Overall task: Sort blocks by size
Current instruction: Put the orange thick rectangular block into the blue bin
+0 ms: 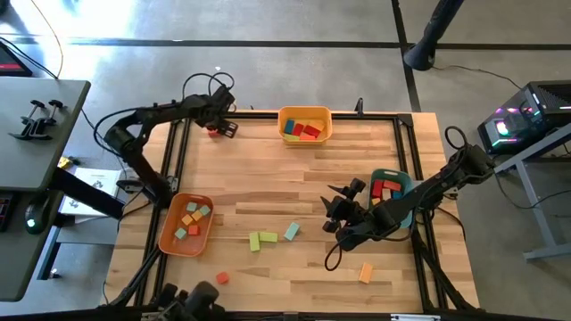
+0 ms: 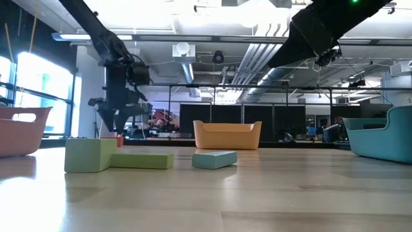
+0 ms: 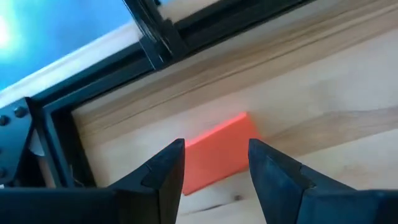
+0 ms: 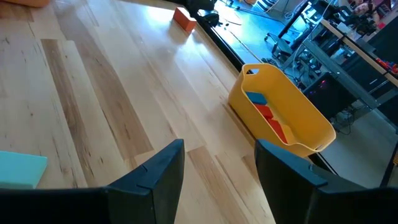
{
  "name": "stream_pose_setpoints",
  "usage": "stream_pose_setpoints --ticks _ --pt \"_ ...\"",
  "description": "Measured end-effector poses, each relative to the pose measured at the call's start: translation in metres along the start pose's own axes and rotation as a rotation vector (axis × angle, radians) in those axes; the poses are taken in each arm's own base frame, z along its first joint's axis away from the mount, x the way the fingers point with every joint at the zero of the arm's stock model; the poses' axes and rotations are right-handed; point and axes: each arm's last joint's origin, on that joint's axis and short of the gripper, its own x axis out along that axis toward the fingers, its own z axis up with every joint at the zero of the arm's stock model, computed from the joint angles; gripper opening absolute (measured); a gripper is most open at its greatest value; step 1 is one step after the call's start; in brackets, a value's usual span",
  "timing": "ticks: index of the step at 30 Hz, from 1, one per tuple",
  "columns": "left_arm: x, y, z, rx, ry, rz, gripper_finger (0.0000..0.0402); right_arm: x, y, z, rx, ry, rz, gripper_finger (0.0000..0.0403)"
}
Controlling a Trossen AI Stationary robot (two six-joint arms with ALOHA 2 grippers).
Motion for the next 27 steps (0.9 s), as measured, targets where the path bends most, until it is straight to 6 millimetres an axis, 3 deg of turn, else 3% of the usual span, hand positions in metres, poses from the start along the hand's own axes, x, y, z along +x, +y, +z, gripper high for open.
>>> stream_pose_setpoints --ticks 6,12,19,23,27 --pt "0.01 -0.009 0.001 0.016 0.034 -0.077 0.016 0.0 0.0 0.0 0.001 0.0 0.0 0.0192" --pt "-0.001 -0.042 -0.006 0.094 0.044 -0.314 0.016 0.0 0.0 0.0 0.001 0.0 0.0 0.0192" --pt "-0.033 -0.123 -0.036 0.366 0.016 -0.657 0.016 0.0 0.0 0.0 0.002 0.0 0.0 0.0192" --pt "-0.066 -0.177 -0.057 0.598 -0.171 -0.913 0.016 0.0 0.0 0.0 0.004 0.0 0.0 0.0192" --pt "-0.097 -0.214 -0.081 0.842 -0.406 -1.044 0.016 0.0 0.0 0.0 0.004 0.0 0.0 0.0192"
